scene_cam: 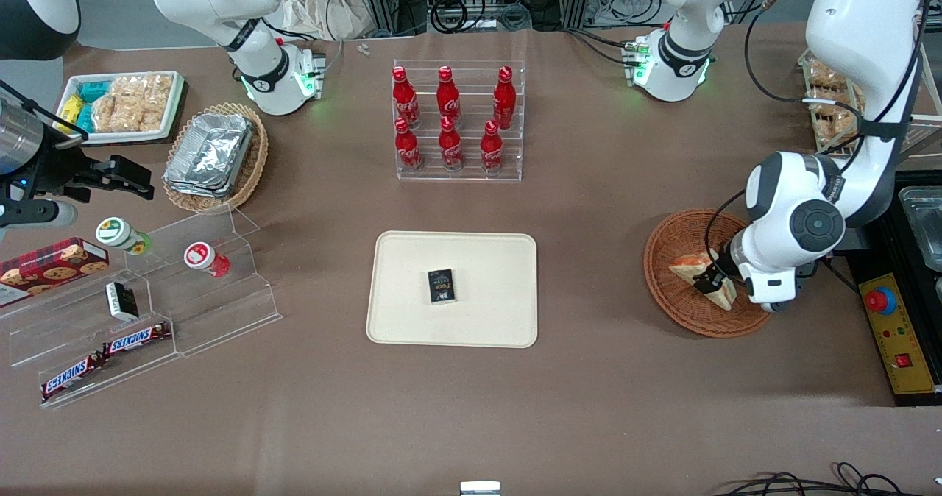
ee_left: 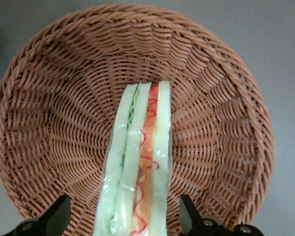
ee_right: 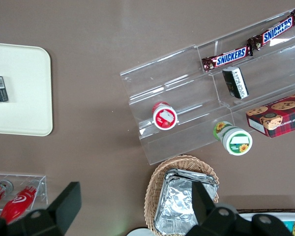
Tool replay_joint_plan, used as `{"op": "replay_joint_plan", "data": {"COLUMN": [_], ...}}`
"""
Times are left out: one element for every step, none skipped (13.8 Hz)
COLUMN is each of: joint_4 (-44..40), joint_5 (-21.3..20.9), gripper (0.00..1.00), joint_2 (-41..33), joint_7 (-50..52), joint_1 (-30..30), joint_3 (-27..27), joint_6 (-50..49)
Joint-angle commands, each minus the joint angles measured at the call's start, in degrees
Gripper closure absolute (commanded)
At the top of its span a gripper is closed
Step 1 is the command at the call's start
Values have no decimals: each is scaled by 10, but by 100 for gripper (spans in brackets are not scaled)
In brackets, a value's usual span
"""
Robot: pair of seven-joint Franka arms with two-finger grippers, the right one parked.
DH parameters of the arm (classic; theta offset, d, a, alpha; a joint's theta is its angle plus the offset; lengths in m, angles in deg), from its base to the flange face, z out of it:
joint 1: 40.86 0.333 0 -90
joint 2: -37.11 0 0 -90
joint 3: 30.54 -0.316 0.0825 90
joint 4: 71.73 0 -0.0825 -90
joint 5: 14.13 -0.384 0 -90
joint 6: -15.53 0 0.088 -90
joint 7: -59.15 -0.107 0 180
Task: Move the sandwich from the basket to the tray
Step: 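Lift the sandwich out of the basket with the left gripper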
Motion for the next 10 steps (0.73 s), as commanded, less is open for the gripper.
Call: {"op": "replay_joint_plan", "data": {"joint_4": [-8,-9,-13,-17,-18,-18,-24,-32,-43,-64], "joint_5": [-30,-30,-30,-30,-31,-41,-52,-53,-53,-52], "gripper": [0,1,22,54,91,100,100,100,100,100], "joint_2": [31,37,39,39,38,38,39,37,32,31], "joint_7": [31,32,32,43,56,60,65,64,59,59], "joint_1": [-2,-1,-1,-2,-2,-3,-4,-5,-5,-6], "joint_3": [-2,-2,-2,-2,-2,-1,0,1,3,4], "joint_6": [35,41,41,41,41,41,36,22,-3,-37]}}
